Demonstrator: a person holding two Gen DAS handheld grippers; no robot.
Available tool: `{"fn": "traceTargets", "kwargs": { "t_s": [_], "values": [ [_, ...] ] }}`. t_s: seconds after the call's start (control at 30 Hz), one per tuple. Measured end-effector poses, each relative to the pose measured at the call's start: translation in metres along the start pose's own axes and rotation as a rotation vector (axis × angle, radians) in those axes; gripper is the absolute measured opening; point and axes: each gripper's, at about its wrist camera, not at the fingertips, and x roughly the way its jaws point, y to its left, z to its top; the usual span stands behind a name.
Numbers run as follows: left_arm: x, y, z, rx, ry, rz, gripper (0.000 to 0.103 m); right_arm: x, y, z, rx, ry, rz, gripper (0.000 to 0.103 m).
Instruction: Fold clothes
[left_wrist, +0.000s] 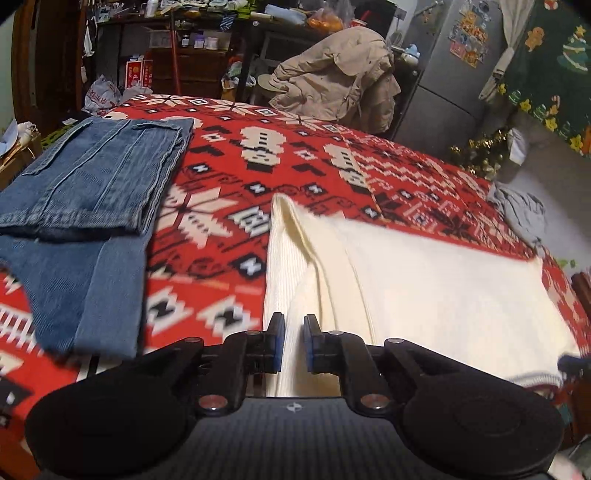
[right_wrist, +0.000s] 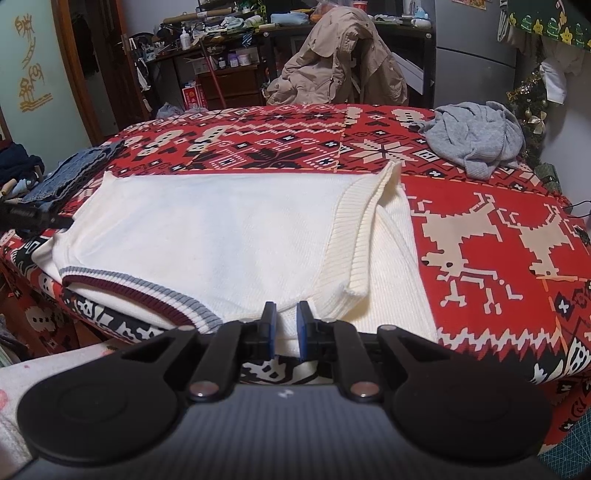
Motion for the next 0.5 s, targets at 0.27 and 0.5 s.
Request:
{"fn": "traceTargets", "kwargs": {
  "t_s": [0.27,0.5],
  "values": [
    [-0.019,-0.008,-0.015,0.042,0.009,0.035,0.012,0.000,-0.001,0.000,0.001,0.000,0.003,0.013],
    [-0.033,-0.014,-0.006,0.014,-0.047,0.006,0.012,-0.007,0.002,0.005,0.004,-0.026,-0.009,0.013]
  ]
}}
